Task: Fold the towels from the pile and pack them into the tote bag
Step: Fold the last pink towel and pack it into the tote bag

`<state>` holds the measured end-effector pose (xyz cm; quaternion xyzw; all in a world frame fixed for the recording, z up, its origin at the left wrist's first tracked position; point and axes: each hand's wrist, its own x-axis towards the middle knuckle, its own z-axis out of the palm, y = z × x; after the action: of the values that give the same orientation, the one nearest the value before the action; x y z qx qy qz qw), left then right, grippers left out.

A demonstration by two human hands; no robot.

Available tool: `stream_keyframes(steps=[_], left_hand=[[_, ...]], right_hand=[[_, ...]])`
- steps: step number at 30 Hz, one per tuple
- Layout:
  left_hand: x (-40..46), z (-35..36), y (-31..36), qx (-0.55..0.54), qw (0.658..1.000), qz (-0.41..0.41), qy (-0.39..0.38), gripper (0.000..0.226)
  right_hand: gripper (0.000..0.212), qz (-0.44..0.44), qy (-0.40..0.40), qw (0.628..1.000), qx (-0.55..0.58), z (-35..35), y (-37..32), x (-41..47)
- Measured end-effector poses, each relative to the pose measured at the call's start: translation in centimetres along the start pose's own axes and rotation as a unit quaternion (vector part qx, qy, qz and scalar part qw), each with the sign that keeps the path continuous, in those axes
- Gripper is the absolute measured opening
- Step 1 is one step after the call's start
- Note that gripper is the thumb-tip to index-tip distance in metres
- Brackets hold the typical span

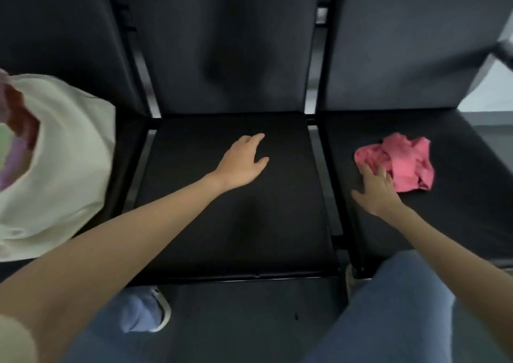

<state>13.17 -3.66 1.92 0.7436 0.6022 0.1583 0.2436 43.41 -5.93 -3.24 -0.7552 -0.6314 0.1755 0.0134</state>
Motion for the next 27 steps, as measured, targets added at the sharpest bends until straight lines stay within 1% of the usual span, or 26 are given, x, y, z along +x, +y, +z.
stream_keyframes(steps=[4, 7, 10, 13, 16, 19, 21, 22, 23, 24, 26, 27], left_hand=[[3.2, 3.8, 4.5, -0.002, 0.998, 0.037, -0.042, 0.061], [4.7, 5.8, 6.4, -0.006, 0.997, 0.052, -0.059, 0.061], [5.3, 7.3, 7.2, 0.004, 0.996, 0.058, -0.075, 0.06], [5.8, 8.3, 7.2, 0.017, 0.995, 0.054, -0.086, 0.059], [5.7, 9.2, 7.2, 0.016, 0.995, 0.032, -0.096, 0.056], [4.8, 10.7, 7.1, -0.039, 0.994, -0.022, -0.1, 0.052], [3.7, 11.9, 6.9, -0.097, 0.988, -0.068, -0.102, 0.049], [3.2, 12.5, 6.9, -0.127, 0.983, -0.089, -0.103, 0.047], [2.6, 12.9, 6.9, -0.156, 0.976, -0.109, -0.103, 0.046], [2.1, 13.2, 6.9, -0.185, 0.969, -0.129, -0.102, 0.045], [1.3, 13.7, 7.1, -0.25, 0.948, -0.168, -0.107, 0.046], [0.9, 13.7, 7.3, -0.292, 0.931, -0.188, -0.114, 0.047]], right_hand=[[0.083, 0.031, 0.027, 0.999, -0.03, 1.4, 5.5, 1.7], [0.085, 0.058, 0.079, 0.995, 0.02, 1.7, 7.7, 3.7], [0.081, 0.078, 0.101, 0.988, 0.089, 1.5, 8.9, 6.0], [0.072, 0.064, 0.083, 0.99, 0.096, 1.7, 9.8, 7.7], [0.062, 0.034, 0.058, 0.996, 0.065, 2.1, 10.6, 8.5], [0.045, 0.006, 0.061, 0.996, 0.057, 2.1, 10.9, 7.8], [0.034, -0.01, 0.076, 0.994, 0.083, 2.2, 11.0, 6.7], [0.031, -0.003, 0.088, 0.988, 0.126, 2.1, 11.1, 6.2], [0.028, 0.018, 0.098, 0.977, 0.191, 1.6, 10.9, 5.4], [0.023, 0.042, 0.101, 0.956, 0.272, 1.1, 10.6, 4.6], [0.011, 0.059, 0.085, 0.886, 0.452, -0.1, 9.5, 2.5], [0.011, 0.054, 0.067, 0.851, 0.519, -0.6, 8.7, 1.2]])
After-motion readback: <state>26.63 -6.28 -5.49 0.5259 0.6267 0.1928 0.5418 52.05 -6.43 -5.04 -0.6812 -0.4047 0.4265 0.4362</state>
